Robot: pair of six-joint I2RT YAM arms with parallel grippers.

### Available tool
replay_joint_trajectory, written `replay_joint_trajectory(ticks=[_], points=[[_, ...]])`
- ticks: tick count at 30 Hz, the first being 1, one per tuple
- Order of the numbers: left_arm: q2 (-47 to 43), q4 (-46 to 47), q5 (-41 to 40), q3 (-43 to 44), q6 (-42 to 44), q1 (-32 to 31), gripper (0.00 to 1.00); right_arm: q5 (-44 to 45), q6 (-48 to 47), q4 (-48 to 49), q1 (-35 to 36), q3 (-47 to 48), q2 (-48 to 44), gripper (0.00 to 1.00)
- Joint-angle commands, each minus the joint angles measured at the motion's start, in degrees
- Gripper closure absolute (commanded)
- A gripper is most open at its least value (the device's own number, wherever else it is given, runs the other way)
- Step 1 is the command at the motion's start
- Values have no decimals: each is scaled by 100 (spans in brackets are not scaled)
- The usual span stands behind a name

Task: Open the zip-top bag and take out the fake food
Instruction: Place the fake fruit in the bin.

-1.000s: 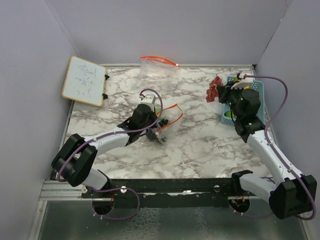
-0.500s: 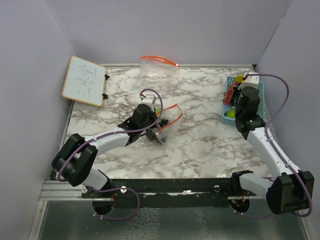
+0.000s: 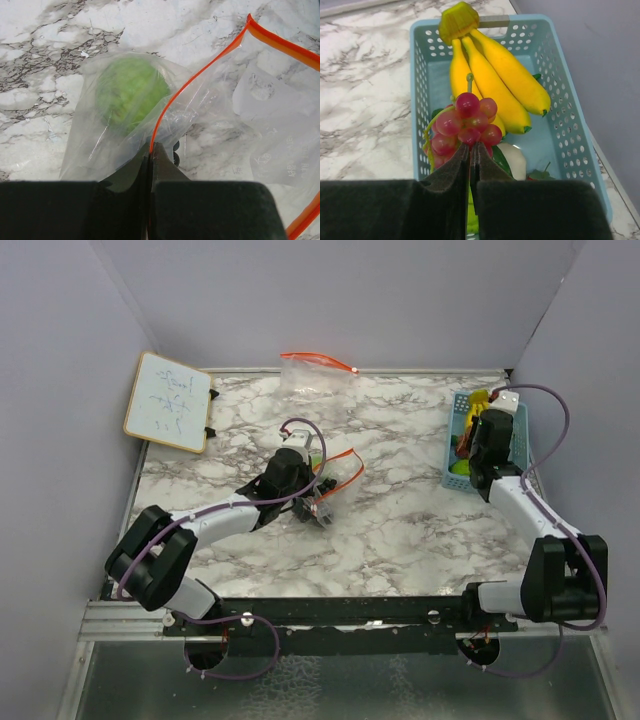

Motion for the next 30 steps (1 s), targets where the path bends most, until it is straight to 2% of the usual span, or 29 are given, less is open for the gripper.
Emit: replay_joint_trajectory(ticks=[1, 2, 3, 4, 5, 7, 9, 11, 14, 16, 19, 21, 23, 27, 30], points=[[95, 18, 126, 163, 35, 29, 100, -3, 95, 403, -127, 302, 495, 84], [102, -3, 117, 174, 40, 29, 100, -59, 92, 310, -127, 425, 554, 71], [92, -17, 111, 183, 43, 29, 100, -138, 96, 249, -127, 514, 564, 53], [83, -19, 101, 179, 44, 29, 100, -228, 96, 235, -127, 560, 542, 40], [79, -15, 98, 170, 42, 29, 100, -308, 67, 247, -127, 575, 483, 32], [91, -11, 95, 169, 45, 29, 100, -408, 33, 244, -127, 554, 299, 26], [111, -2, 110, 184, 36, 29, 100, -656, -51, 245, -127, 443, 4, 25], [128, 4, 145, 207, 24, 29, 100, -1202, -1, 279, -119, 289, -354, 35], [176, 86, 212, 247, -6, 21, 100, -2749, 344, 305, -51, 85, -758, 51], [245, 111, 238, 345, -20, -3, 100, -3410, 548, 328, 238, -8, -855, 64], [327, 90, 234, 450, -4, -55, 100, -3568, 645, 381, 1089, -77, -802, 86], [314, 73, 215, 475, -9, -94, 100, -3730, 714, 494, 1687, -54, -622, 96], [256, 49, 184, 479, -15, -125, 100, -4022, 881, 716, 2107, -30, -342, 99], [68, -26, 100, 424, -35, -152, 100, -4249, 1227, 1328, 2734, 11, 312, 99], [-47, -78, 30, 373, -39, -157, 100, -4195, 1274, 1283, 3254, 240, 881, 98]])
